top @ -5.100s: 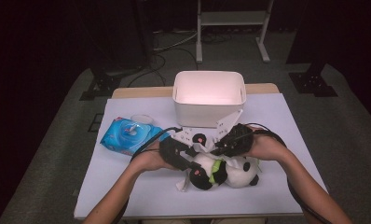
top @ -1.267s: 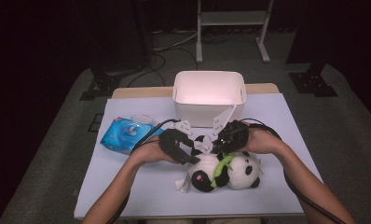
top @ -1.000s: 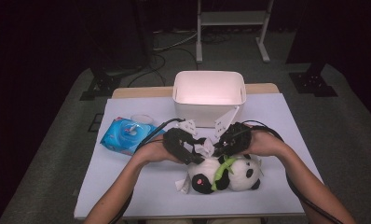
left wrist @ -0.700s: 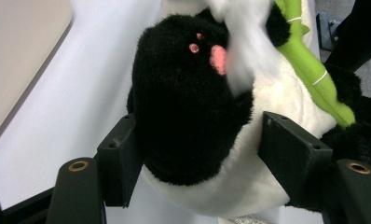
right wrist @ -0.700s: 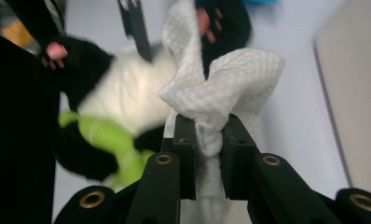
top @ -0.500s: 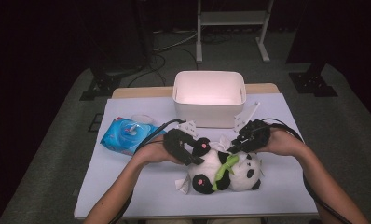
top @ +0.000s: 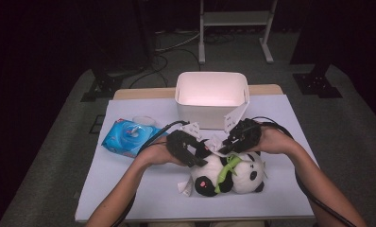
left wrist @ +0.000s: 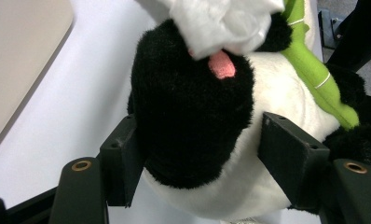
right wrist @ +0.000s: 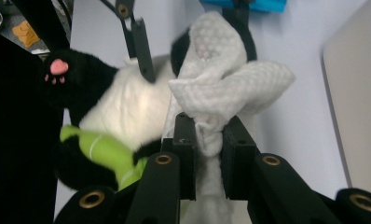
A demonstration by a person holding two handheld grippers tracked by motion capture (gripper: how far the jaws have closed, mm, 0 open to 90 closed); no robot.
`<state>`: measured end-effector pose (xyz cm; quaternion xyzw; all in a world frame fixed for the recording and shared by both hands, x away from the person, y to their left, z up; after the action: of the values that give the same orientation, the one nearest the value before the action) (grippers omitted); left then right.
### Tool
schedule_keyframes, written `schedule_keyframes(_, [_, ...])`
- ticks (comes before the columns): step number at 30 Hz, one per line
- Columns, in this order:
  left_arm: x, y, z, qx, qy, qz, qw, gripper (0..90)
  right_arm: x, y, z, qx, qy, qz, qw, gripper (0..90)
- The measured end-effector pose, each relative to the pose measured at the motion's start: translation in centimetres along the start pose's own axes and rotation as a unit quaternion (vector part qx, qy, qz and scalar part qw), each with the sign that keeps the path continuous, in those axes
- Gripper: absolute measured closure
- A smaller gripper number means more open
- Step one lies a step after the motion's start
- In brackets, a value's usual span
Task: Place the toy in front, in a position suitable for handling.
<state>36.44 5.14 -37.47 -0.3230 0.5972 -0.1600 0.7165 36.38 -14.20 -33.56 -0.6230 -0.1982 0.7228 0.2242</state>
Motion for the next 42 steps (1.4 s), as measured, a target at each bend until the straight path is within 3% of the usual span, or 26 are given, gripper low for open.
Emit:
schedule_keyframes(6, [-0.1, 0.0, -0.1, 0.000, -0.002, -0.002, 1.0000, 34.5, 0.5, -1.9, 0.1, -0.026, 0.000, 0.002, 0.9996, 77.6])
schedule_keyframes(13, [0.0, 0.1, 0.1, 0.001, -0.006, -0.003, 1.0000, 36.9, 0.6, -1.6, 0.4, -0.021, 0.001, -0.004, 0.9998, 77.6])
schedule_keyframes(24, [0.4, 0.4, 0.6, -0.013, -0.003, -0.006, 0.9999, 38.4, 3.0, -0.7, 3.4, -0.031, -0.018, 0.013, 0.9992, 77.7])
schedule_keyframes(32, [0.5, 0.3, 0.9, -0.012, 0.001, -0.005, 0.9999, 38.4, 4.6, -1.2, 5.3, -0.059, -0.050, 0.024, 0.9967, 77.6])
schedule_keyframes(36, [0.5, 0.4, 0.8, -0.016, -0.002, -0.004, 0.9999, 38.3, 4.3, -1.0, 5.0, -0.053, -0.051, 0.027, 0.9969, 77.5])
schedule_keyframes(42, [0.4, 0.3, 0.6, -0.010, -0.006, -0.001, 0.9999, 38.2, 2.6, -0.9, 3.5, -0.039, -0.019, 0.029, 0.9986, 77.6])
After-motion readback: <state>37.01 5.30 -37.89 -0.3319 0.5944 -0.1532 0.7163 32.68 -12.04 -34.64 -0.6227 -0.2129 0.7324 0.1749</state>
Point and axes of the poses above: each handheld gripper's, and its own axes: x roughly forward along the jaws, y roughly out of its underside, z roughly to its left, the point moved 2 cm from there along x, roughly forward along the jaws, and after that the axes turned 11 degrees about -y, right-handed, at the moved point
